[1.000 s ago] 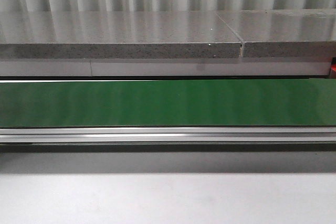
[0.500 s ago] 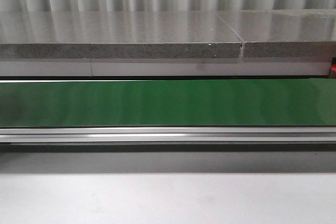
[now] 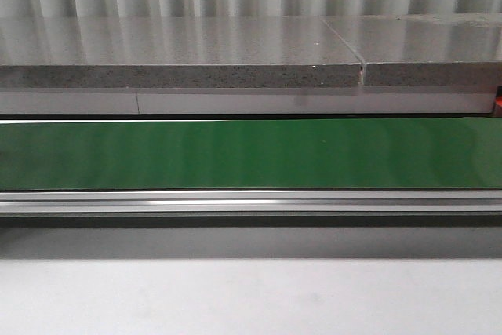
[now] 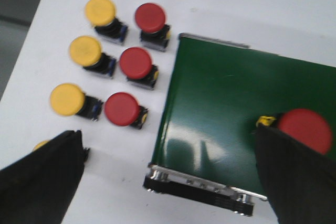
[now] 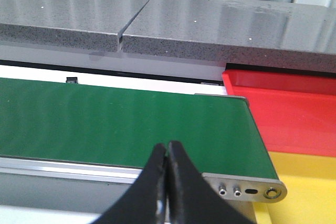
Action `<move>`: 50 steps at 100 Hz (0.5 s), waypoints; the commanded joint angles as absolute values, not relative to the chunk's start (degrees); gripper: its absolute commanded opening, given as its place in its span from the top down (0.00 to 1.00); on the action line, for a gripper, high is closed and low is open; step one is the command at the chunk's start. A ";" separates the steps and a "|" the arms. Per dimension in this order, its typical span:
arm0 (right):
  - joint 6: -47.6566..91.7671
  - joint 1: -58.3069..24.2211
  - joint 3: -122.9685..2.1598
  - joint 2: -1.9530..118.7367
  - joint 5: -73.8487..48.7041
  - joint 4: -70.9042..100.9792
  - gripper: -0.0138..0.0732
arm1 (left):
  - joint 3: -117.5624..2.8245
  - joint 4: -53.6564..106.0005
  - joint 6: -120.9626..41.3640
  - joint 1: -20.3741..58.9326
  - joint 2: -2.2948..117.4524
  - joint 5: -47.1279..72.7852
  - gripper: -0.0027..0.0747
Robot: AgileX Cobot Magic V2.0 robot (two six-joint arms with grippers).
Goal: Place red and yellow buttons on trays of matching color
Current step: 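Grasp the red button with the left gripper and set it on the belt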
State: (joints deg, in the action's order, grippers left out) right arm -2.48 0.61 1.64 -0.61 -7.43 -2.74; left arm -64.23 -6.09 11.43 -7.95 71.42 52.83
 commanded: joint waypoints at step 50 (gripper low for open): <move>-2.29 0.61 1.29 -1.52 -2.61 -3.44 0.92 | -44.60 -11.98 20.34 -26.58 70.98 35.63 0.16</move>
State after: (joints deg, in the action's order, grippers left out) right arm -2.48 0.61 1.64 -0.61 -7.43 -2.74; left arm -43.77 -11.38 19.41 -26.19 71.07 40.05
